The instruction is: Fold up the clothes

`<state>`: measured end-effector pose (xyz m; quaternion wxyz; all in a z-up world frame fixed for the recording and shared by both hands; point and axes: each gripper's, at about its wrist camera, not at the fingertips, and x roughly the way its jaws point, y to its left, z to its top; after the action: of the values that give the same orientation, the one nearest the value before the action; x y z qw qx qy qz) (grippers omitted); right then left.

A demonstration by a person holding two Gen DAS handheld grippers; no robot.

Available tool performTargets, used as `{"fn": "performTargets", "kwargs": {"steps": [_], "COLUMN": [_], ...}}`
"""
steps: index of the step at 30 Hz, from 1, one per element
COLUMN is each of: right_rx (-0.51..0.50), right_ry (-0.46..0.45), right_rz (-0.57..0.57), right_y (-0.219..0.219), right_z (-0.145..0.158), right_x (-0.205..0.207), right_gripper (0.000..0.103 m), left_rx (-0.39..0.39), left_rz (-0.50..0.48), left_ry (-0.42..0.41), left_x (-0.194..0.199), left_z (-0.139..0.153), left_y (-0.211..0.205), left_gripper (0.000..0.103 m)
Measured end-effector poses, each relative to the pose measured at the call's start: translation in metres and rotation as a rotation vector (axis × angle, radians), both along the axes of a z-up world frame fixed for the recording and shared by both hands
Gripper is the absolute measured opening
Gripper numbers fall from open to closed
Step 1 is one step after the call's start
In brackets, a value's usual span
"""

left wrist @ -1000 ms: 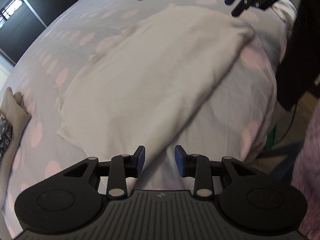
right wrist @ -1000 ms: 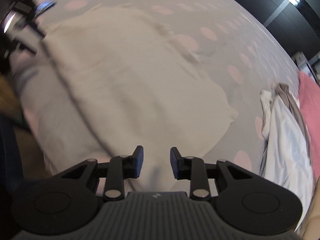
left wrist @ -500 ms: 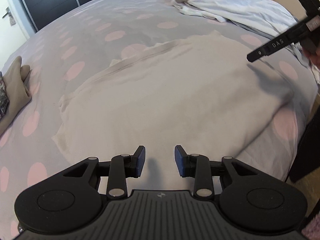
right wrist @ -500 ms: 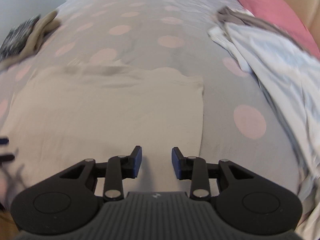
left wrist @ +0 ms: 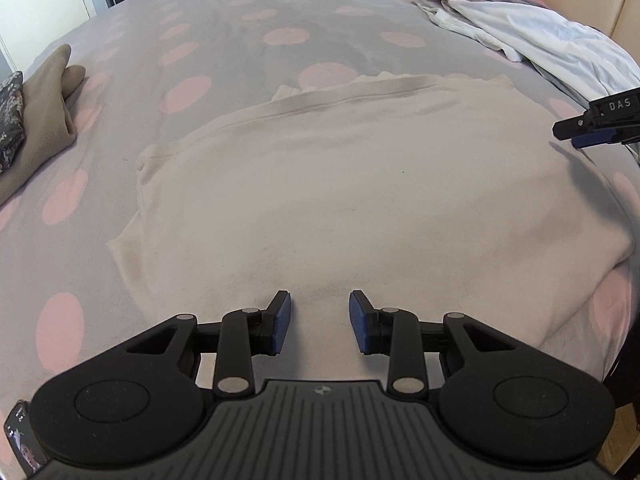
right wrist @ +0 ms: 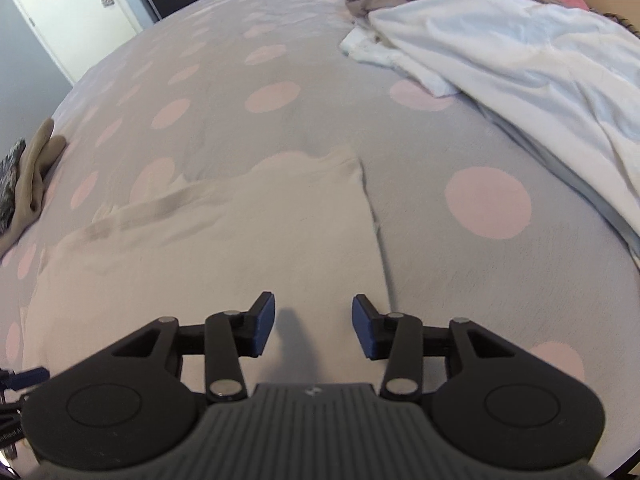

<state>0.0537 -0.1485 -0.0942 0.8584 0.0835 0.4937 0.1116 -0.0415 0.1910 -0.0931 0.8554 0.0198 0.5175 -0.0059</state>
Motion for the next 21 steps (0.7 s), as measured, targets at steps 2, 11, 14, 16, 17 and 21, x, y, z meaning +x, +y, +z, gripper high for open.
{"fn": "performTargets", "kwargs": {"steps": [2,11,14,16,17,21], "right_rx": [0.002,-0.028,0.005,0.026,0.012,-0.008], "right_ry": [0.007,0.072,0.105,0.126,0.122,0.100], "right_rz": [-0.024,-0.089,-0.067,-0.053,-0.032,0.024], "right_y": [-0.003,-0.010,-0.008,-0.006,-0.002,0.009], "right_z": [0.000,-0.019,-0.028,-0.034,-0.035,-0.037], "right_x": [0.003,0.023,0.024,0.025,0.025,0.021], "right_gripper": [0.052,0.063,0.065,0.066,0.066,0.049], "left_rx": [-0.009,-0.043,-0.049,-0.051,-0.052,-0.054], "left_rz": [0.009,0.046,0.050,0.052,0.053,0.055], "left_ry": [0.009,0.018,0.022,0.023,0.023,0.023], "left_x": [0.003,0.012,0.013,0.014,0.014,0.014], "left_z": [-0.003,-0.005,-0.006,-0.007,-0.007,-0.007], "left_y": [0.001,0.004,0.004,0.004,0.004,0.004], "left_gripper": [0.030,0.032,0.032,0.033,0.033,0.033]}}
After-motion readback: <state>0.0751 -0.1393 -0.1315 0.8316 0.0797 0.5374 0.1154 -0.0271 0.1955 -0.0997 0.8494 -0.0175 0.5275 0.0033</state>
